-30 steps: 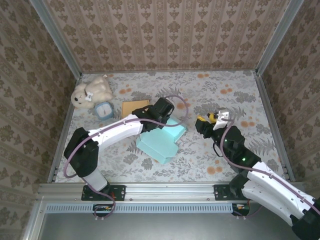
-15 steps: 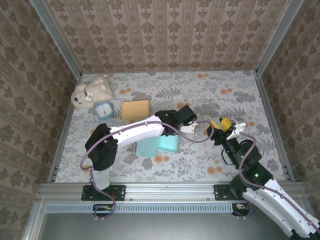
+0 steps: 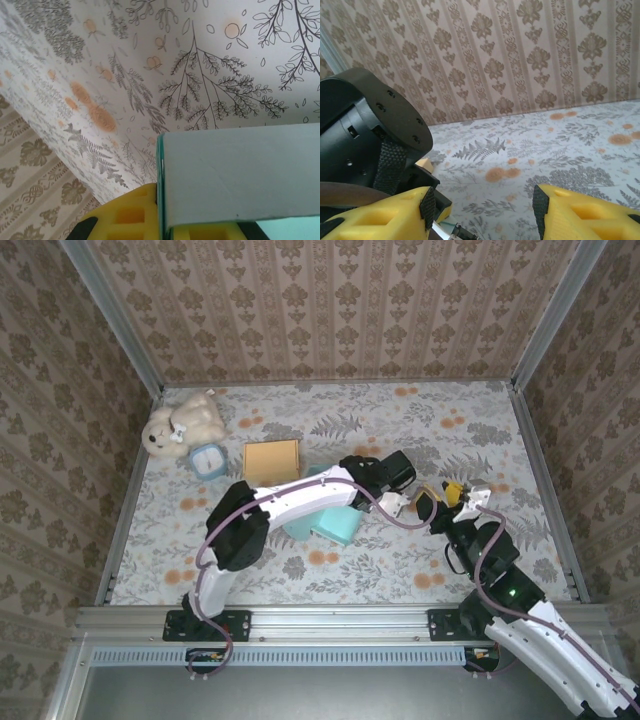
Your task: Fold the paper box
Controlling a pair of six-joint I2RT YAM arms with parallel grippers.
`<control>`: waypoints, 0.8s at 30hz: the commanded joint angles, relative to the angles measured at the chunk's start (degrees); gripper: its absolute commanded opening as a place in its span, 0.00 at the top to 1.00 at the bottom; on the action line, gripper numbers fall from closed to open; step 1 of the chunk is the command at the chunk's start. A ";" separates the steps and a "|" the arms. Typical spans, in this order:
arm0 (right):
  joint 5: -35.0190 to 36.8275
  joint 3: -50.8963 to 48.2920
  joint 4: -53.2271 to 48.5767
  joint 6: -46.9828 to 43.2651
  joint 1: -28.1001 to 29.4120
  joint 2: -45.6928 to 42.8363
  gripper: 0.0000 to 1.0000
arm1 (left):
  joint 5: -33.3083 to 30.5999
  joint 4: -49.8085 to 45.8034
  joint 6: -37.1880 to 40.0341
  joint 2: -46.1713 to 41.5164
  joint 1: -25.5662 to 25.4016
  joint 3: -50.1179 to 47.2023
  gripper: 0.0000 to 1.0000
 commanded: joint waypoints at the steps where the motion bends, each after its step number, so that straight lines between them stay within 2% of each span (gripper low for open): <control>1: -1.21 1.18 5.17 0.79 0.30 -0.49 0.43 | -1.43 -5.67 3.41 3.77 -0.79 2.86 0.92; 3: -1.23 1.25 5.17 0.81 0.30 -0.45 0.42 | -1.04 -7.46 1.85 4.99 -0.40 4.88 0.74; 5: -1.27 1.19 5.17 0.81 0.33 -0.45 0.42 | -1.03 -7.43 0.59 5.48 0.15 5.78 0.67; 11: -1.31 1.18 5.12 0.85 0.30 -0.45 0.42 | -0.98 -3.78 -0.57 3.37 1.15 3.84 0.64; 17: -1.55 1.27 4.91 0.80 0.30 -0.45 0.42 | -2.99 5.64 -5.11 -0.88 1.82 2.37 0.64; 20: -1.72 1.35 4.82 0.91 0.32 -0.45 0.42 | -5.89 9.89 -11.01 -3.02 3.10 2.33 0.65; 24: -2.24 1.35 4.75 1.24 0.30 -0.54 0.42 | -6.42 9.63 -24.29 -6.73 6.46 2.43 0.65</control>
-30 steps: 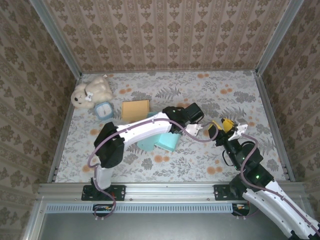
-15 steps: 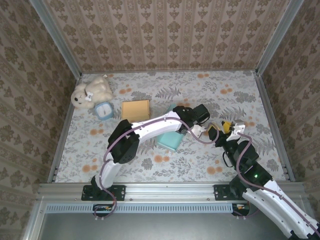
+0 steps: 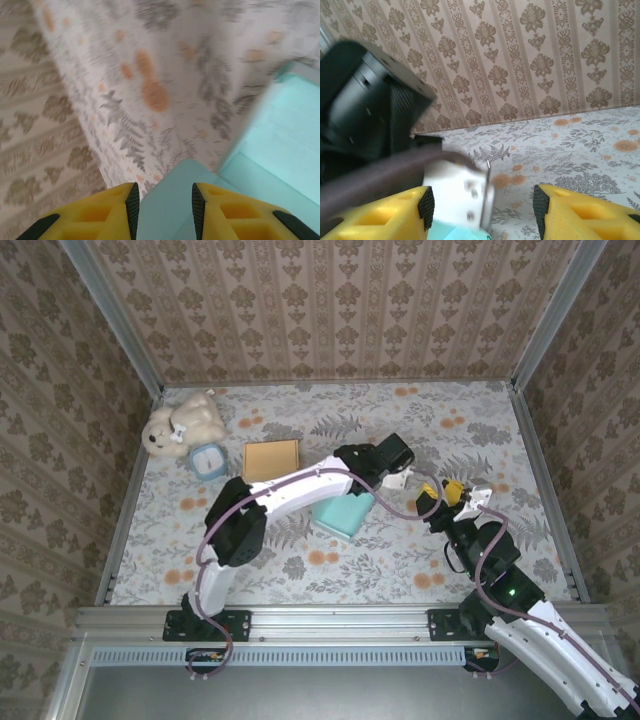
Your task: Fold the paper box
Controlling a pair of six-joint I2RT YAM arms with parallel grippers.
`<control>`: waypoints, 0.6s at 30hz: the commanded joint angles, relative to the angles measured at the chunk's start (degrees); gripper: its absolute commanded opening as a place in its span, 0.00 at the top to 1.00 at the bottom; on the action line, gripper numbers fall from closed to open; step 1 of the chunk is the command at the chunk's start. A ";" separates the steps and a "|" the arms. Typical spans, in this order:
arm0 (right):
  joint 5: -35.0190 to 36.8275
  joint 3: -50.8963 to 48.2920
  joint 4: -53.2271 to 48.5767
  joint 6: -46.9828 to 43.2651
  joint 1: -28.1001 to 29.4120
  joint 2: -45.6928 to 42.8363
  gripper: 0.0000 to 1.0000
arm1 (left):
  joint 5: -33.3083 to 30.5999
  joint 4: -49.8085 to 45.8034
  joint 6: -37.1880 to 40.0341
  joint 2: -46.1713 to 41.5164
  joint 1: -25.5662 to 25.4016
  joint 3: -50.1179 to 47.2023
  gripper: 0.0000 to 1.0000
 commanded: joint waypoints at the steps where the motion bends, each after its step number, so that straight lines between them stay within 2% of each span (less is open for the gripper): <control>1: -1.85 1.33 2.34 1.08 0.39 -0.74 0.42 | -2.00 2.00 -14.46 -6.54 3.43 -0.83 0.65; 6: -2.88 1.35 2.41 1.70 0.39 -1.09 0.42 | 2.44 4.37 -25.40 -14.96 5.96 -8.18 0.64; 11: -3.20 1.08 3.21 1.61 0.39 -0.59 0.42 | 3.16 7.55 -39.05 -24.14 8.55 -16.98 0.64; 14: -3.42 1.06 4.67 1.53 0.39 1.69 0.42 | 6.81 10.65 -50.49 -32.96 9.60 -25.76 0.63; 18: -5.12 2.05 6.70 1.53 0.39 7.70 0.42 | 8.28 15.74 -63.21 -44.21 9.01 -38.94 0.59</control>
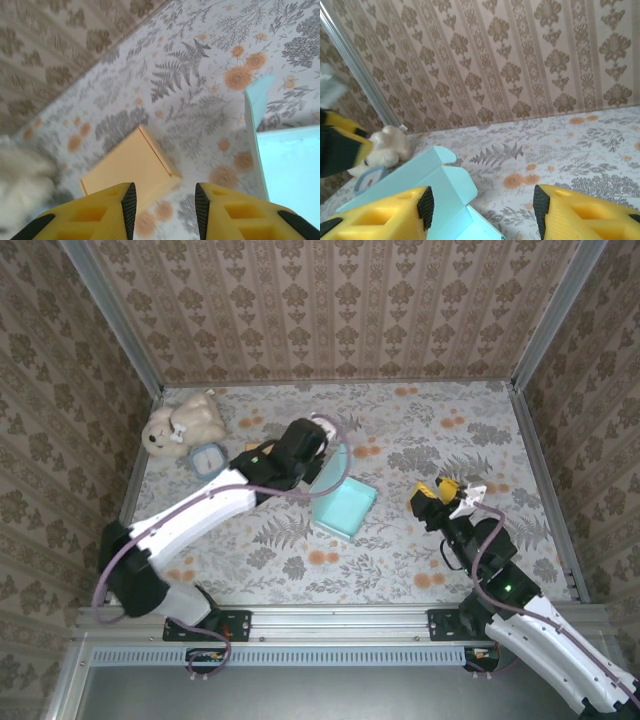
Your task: Fold the paper box
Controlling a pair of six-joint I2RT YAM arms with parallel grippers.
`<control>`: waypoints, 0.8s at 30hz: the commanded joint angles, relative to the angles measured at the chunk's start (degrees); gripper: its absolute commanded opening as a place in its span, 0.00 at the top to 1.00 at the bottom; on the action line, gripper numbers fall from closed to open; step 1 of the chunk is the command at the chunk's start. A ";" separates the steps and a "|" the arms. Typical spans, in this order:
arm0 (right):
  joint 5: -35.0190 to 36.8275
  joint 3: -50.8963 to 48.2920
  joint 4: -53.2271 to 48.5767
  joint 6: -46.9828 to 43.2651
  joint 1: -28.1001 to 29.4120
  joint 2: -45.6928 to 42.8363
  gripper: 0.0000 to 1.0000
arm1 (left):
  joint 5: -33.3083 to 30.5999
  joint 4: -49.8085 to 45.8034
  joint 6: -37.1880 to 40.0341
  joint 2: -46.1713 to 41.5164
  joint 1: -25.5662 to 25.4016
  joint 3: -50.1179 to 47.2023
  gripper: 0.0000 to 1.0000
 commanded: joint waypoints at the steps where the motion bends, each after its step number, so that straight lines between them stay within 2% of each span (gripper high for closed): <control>1: -2.77 2.33 3.40 0.28 0.39 4.93 0.41 | 3.13 6.94 -17.67 -8.98 -0.62 -9.90 0.57; 4: -4.97 3.92 5.02 0.15 0.43 11.83 0.41 | 5.01 10.58 -23.80 -15.92 -1.83 -18.21 0.55; 6: -6.60 5.39 5.64 -0.05 0.39 17.05 0.41 | 4.30 12.81 -24.30 -20.03 -4.07 -22.30 0.55; 12: -9.33 10.51 6.59 -0.58 0.48 34.17 0.41 | -1.92 15.68 -26.03 -28.29 -8.46 -32.75 0.56; 18: -7.83 15.54 7.09 -2.24 0.15 46.63 0.40 | -6.52 19.82 -27.72 -31.74 -8.53 -41.00 0.55; 24: -10.34 20.02 7.43 -1.91 -2.33 56.99 0.40 | -1.35 30.67 -28.81 -28.79 -8.53 -46.28 0.55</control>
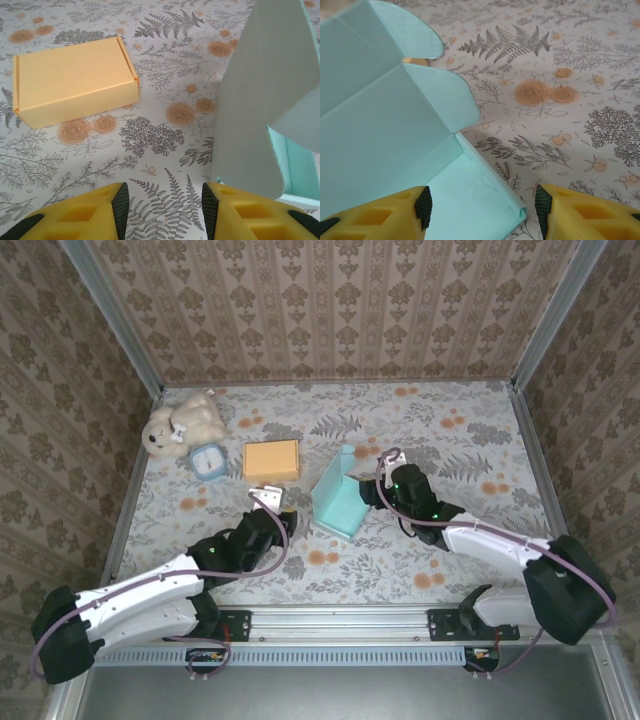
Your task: Fold the paper box
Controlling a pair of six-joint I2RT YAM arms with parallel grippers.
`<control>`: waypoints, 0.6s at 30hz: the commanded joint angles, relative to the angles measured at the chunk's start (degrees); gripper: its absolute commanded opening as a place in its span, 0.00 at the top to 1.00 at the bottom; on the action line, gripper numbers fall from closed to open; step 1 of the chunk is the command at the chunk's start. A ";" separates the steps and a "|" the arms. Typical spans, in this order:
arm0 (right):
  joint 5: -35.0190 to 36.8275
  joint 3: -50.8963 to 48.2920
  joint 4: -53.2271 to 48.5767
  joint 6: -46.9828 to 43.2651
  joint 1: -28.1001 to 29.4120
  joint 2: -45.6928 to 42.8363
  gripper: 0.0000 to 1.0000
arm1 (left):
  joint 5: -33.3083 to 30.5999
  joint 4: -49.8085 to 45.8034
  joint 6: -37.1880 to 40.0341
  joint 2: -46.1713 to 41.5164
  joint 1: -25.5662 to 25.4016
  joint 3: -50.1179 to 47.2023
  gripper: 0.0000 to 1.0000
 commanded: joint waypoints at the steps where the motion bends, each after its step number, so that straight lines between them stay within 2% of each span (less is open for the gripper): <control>1: -3.35 3.06 1.70 0.20 -2.37 4.09 0.40 | 3.41 10.31 -2.72 2.90 -0.17 -1.93 0.55; 4: -7.30 3.49 3.67 2.43 -5.20 8.23 0.40 | 7.67 17.00 -4.73 8.39 -0.56 -2.58 0.56; 7: -7.56 4.14 4.07 2.75 -6.55 10.34 0.40 | 9.52 21.14 -5.61 14.70 -2.10 -1.22 0.58; 12: -9.47 4.15 6.40 4.61 -9.60 13.39 0.40 | 7.55 21.53 -4.71 22.80 -5.35 3.09 0.60; 18: -17.55 5.08 10.19 8.30 -14.09 18.65 0.41 | 7.55 23.40 -6.10 28.26 -5.97 5.17 0.61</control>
